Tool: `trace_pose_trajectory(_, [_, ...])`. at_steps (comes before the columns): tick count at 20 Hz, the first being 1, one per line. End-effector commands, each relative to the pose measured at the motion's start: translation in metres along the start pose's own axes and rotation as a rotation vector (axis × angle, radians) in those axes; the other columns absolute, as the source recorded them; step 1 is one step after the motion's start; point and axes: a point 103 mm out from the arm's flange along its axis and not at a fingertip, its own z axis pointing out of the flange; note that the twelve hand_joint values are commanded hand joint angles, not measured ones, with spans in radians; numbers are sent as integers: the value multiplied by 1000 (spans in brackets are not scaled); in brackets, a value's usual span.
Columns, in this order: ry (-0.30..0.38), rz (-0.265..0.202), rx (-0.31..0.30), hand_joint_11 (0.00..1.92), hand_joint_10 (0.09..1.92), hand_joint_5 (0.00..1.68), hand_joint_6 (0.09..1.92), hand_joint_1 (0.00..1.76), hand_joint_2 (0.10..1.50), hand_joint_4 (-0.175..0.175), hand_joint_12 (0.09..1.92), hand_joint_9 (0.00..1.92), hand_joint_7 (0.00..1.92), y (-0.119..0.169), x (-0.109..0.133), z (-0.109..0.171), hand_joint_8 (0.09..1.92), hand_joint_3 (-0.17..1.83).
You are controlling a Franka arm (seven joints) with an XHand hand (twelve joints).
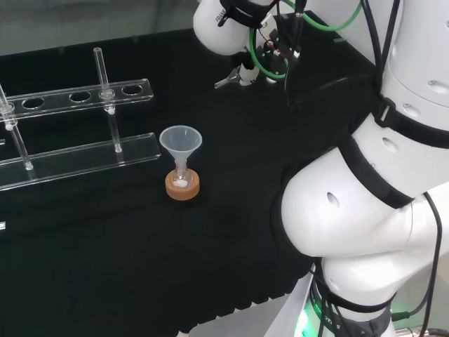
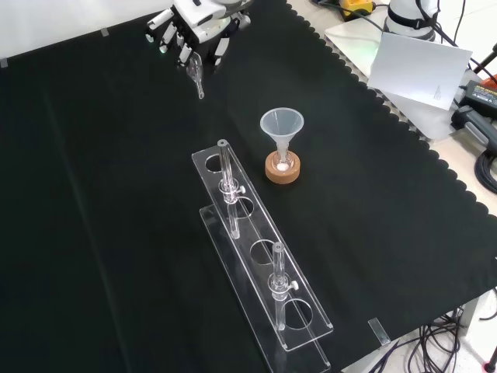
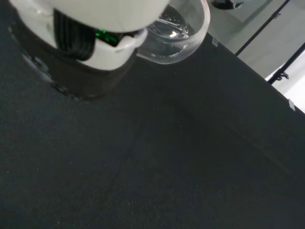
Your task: Put the weighing funnel back on the table.
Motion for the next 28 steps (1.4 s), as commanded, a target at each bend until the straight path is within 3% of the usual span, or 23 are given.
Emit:
trace_pose_trajectory(1, [11,48,17,131,147,1387,423,1128,651,175,1500,1150,1752,12,6,9,87,593])
trace_pose_trajectory(6, [54,84,24,131,147,1386,425,1128,651,175,1499,1150,1752,16,-18,38,87,594])
trace_pose_trajectory(13, [108,127,57,132,147,1384,428,1128,651,175,1499,1150,1752,18,-21,69,87,594])
trace_pose_trajectory(28, [173,136,89,133,147,1383,432,1128,651,175,1499,1151,1751,25,-37,140,87,596])
